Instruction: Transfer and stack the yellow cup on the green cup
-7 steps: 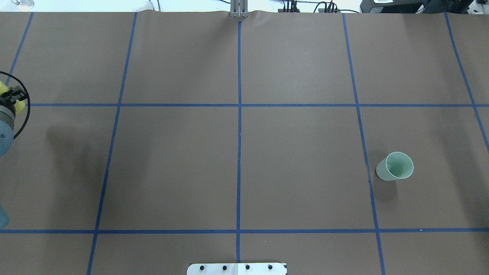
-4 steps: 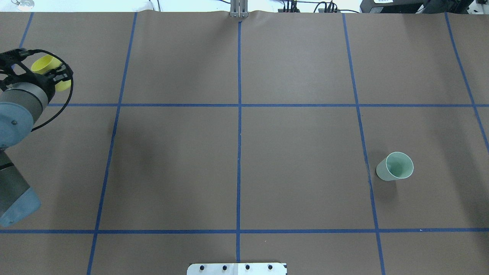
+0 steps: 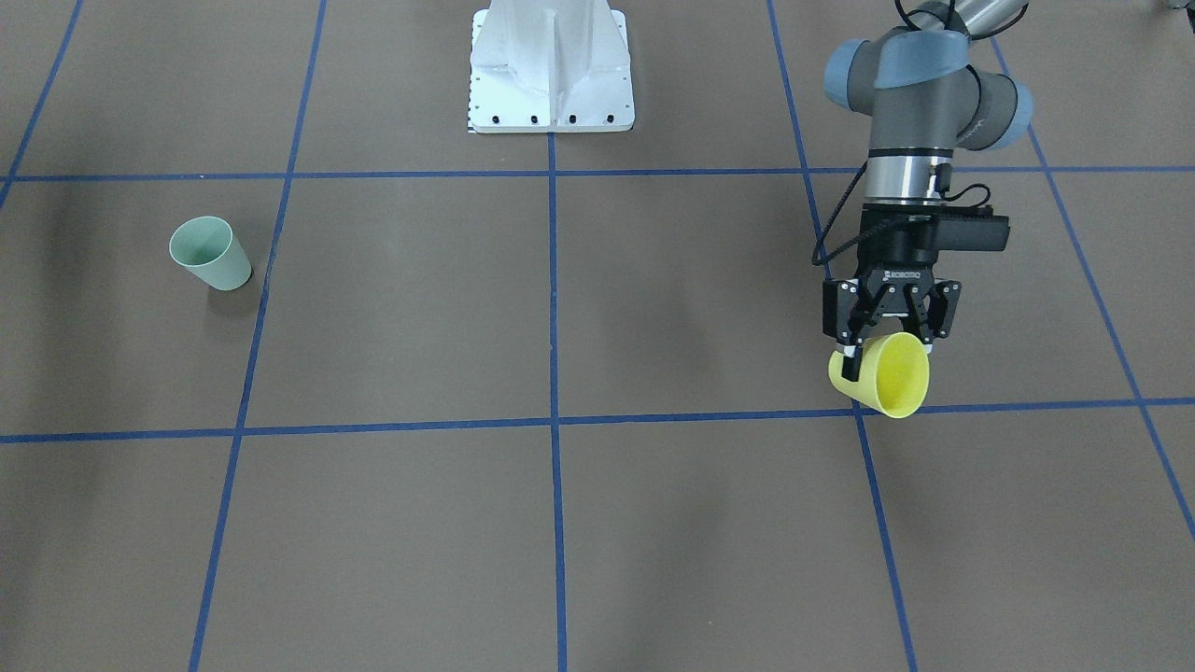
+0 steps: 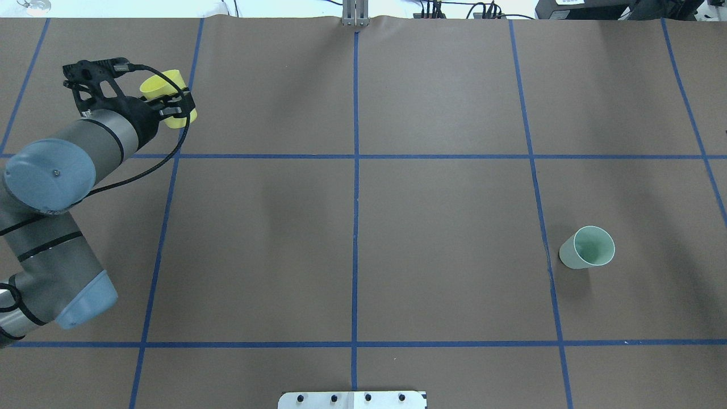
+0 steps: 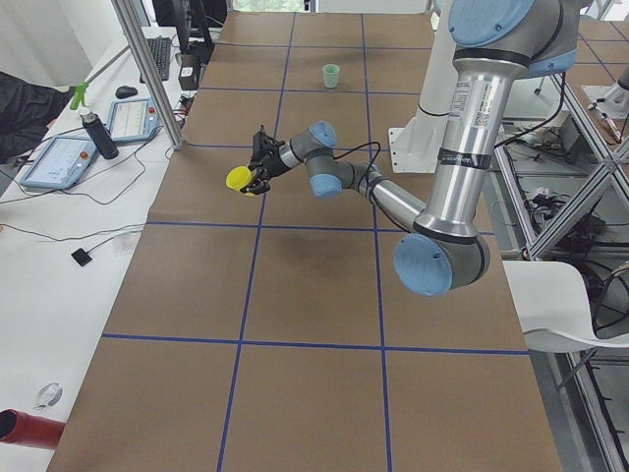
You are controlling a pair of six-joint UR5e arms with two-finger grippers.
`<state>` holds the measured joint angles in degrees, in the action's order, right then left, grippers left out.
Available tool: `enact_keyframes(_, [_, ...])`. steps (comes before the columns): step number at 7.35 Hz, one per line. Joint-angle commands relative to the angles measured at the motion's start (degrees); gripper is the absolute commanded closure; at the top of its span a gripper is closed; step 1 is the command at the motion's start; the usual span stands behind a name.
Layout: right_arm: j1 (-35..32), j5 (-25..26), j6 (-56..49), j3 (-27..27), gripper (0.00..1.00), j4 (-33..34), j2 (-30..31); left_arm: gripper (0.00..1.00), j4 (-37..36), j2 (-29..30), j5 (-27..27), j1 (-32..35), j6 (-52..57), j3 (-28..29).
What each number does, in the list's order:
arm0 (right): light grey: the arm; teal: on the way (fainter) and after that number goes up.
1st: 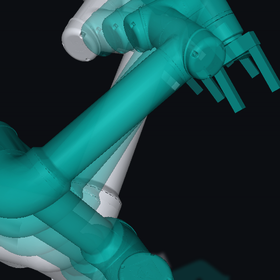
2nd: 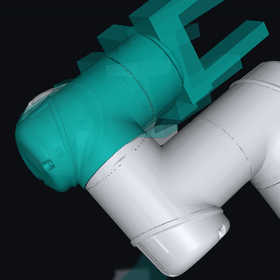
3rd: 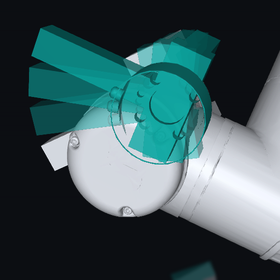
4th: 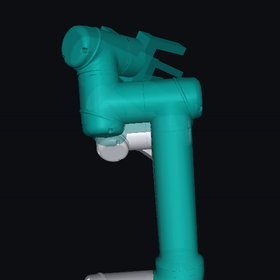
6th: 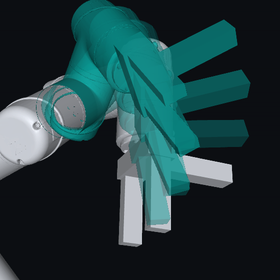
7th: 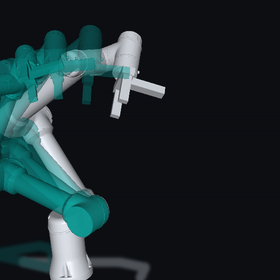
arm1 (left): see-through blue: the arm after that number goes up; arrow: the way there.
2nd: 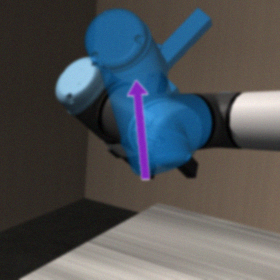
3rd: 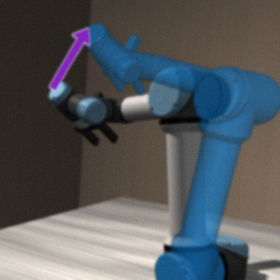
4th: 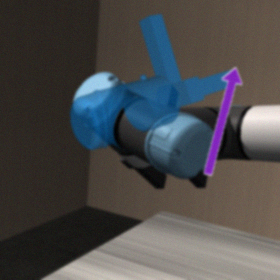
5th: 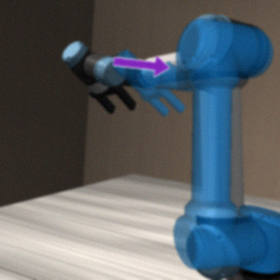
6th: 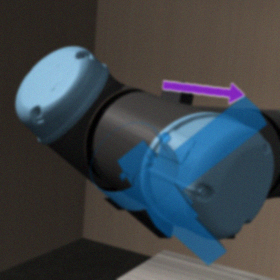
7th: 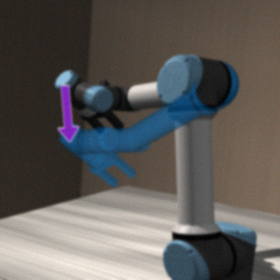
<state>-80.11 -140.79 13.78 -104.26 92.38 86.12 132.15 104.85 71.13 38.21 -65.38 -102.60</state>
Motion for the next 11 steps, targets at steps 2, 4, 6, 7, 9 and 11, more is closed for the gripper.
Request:
enact_keyframes(2, [13.01, 0.08, 14.67, 4.06, 0.00, -0.71, -15.32, 1.00, 7.31, 1.85, 5.59, -3.49, 8.07, -0.06])
enact_keyframes(4, [17.07, 0.08, 16.26, 6.00, 0.00, -0.71, -22.02, 1.00, 8.03, 4.99, 5.86, -8.13, 8.25, 0.11])
enact_keyframes(6, [19.80, 0.08, 19.42, 6.87, 0.01, -4.98, -24.06, 1.00, 8.03, 7.55, 11.36, -9.47, 15.49, 0.64])
enact_keyframes(7, [21.47, 0.08, 23.09, 8.88, 0.01, -9.19, -25.63, 1.00, 8.03, 8.61, 12.18, -9.47, 17.37, 1.08])
enact_keyframes(9, [26.38, 1.73, 34.86, 13.19, 0.02, -20.16, -28.80, 1.00, 8.21, 10.37, 12.19, -11.83, 17.39, 1.17])
enact_keyframes(11, [30.61, 3.50, 42.63, 16.88, 0.01, -25.05, -32.74, 1.00, 10.83, 11.86, 12.46, -15.17, 17.48, 3.09])
